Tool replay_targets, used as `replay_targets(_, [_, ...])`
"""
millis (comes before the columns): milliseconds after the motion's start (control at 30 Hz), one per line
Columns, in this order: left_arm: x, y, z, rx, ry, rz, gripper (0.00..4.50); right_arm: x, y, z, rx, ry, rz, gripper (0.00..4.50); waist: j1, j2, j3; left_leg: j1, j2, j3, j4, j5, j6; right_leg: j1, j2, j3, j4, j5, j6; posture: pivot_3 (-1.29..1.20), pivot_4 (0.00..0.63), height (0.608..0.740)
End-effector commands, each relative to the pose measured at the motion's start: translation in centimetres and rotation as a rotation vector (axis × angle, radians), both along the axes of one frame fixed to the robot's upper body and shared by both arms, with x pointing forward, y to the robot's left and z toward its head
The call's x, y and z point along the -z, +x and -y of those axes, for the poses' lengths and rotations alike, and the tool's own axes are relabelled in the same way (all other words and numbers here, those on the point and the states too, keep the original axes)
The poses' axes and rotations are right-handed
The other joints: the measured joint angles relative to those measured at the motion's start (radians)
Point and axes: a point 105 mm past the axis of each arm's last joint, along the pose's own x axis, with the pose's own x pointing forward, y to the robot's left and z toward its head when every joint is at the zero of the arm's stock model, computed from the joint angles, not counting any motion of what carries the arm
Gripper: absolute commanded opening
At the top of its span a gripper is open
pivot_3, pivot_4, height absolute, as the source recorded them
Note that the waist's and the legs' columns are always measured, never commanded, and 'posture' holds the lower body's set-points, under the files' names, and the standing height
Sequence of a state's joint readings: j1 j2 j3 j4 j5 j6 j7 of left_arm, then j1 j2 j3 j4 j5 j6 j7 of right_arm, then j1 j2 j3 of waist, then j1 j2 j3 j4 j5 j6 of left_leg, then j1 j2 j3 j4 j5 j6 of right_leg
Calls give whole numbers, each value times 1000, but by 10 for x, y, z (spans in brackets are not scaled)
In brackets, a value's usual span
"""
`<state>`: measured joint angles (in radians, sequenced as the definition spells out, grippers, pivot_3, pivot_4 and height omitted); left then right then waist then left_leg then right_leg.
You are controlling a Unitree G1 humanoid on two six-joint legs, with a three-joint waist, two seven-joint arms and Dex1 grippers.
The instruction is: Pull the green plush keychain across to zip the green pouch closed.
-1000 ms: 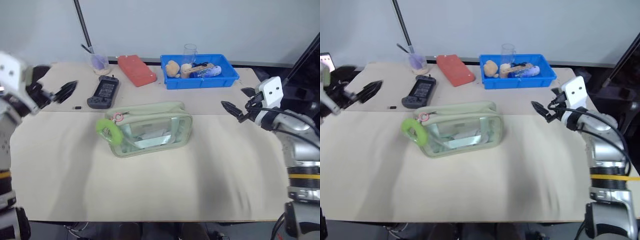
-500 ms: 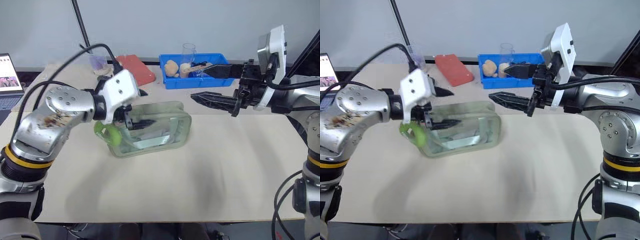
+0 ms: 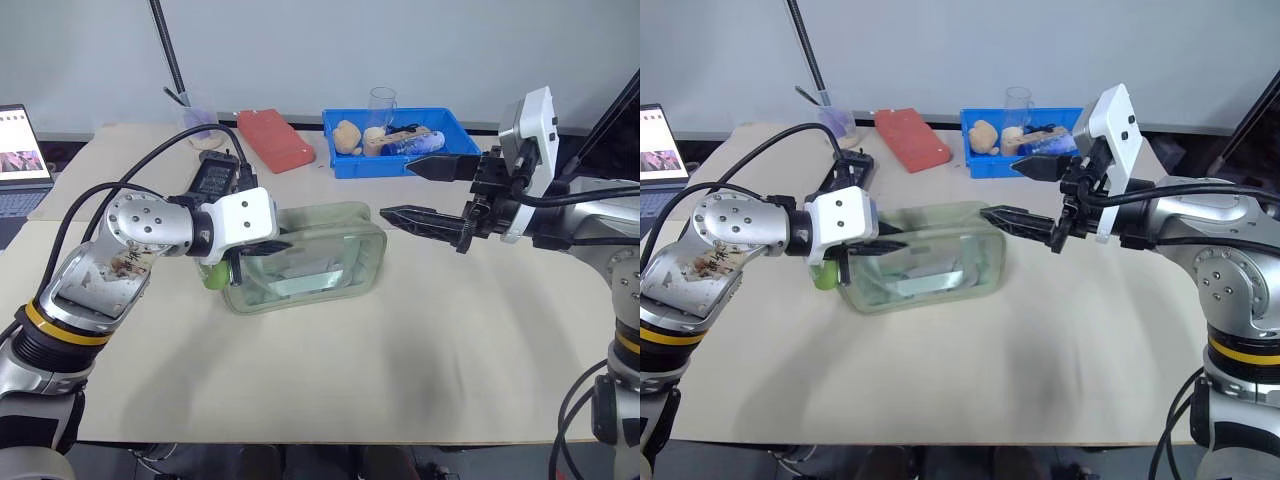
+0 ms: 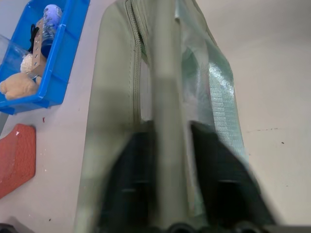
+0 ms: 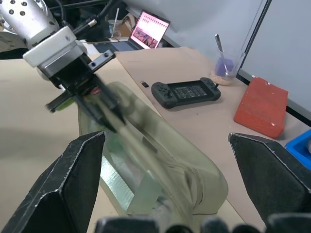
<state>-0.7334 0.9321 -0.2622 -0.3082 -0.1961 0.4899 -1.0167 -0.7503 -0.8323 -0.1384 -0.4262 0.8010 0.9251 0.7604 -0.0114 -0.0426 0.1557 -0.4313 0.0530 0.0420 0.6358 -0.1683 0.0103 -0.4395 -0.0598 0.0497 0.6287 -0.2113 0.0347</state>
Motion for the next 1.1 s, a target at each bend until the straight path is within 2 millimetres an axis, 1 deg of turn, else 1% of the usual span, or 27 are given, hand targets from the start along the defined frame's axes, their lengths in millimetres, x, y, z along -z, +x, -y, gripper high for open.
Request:
replay_targets(33, [-4,2,0,18,9,41,32,-17,-7,0,-8,-4,79,4500,0,0,0,0,0,0,0,0,0,0,0,0,0,0,0,0,150,740])
replay_targets(133, [-20,5,0,81,17,119,32,-18,-8,-2,-27,-16,76,4500,0,0,0,0,0,0,0,0,0,0,0,0,0,0,0,0,150,740])
replay_targets(233, [-27,2,3,177,47,165,32,-16,-7,-4,-39,-31,73,4500,1,0,0,0,0,0,1,0,0,0,0,0,0,0,0,0,150,740])
replay_targets(300, [-26,-2,5,251,83,182,32,-15,-5,-6,-44,-48,71,4500,0,0,0,-1,0,0,1,0,0,0,0,0,0,1,0,0,150,740])
replay_targets(433, [-14,-5,7,335,119,193,32,-11,-2,-7,-37,-88,71,4500,0,0,0,-1,0,0,2,-1,1,0,0,0,0,3,-4,0,150,740])
replay_targets(500, [-11,-5,7,337,106,175,32,-14,-3,-9,-43,-79,66,4500,0,0,0,-1,0,0,2,-1,1,0,0,0,0,3,-3,0,150,740])
replay_targets(633, [-9,3,-1,260,120,145,32,-15,-5,-9,-50,-85,55,4500,-1,0,0,-1,0,0,2,-1,1,0,0,0,1,5,0,0,150,740])
replay_targets(733, [-6,3,-3,247,138,146,32,-10,-7,-6,-53,-115,41,4500,-1,0,0,-1,0,0,2,-1,1,0,0,0,1,3,3,0,150,740])
replay_targets(900, [-2,-2,1,243,112,121,32,-6,-7,-2,-60,-129,29,4500,-2,0,0,-1,1,0,2,-1,1,0,0,0,1,3,3,0,150,740])
replay_targets(1067, [-5,-2,3,227,97,129,32,8,-5,5,-43,-192,31,4500,-1,0,0,0,0,0,3,-1,1,0,0,0,2,3,3,0,150,740])
replay_targets(1100, [-6,-3,4,226,86,127,789,10,-4,6,-42,-201,33,4500,-1,0,0,0,0,0,3,-1,1,0,0,0,2,2,4,0,150,740])
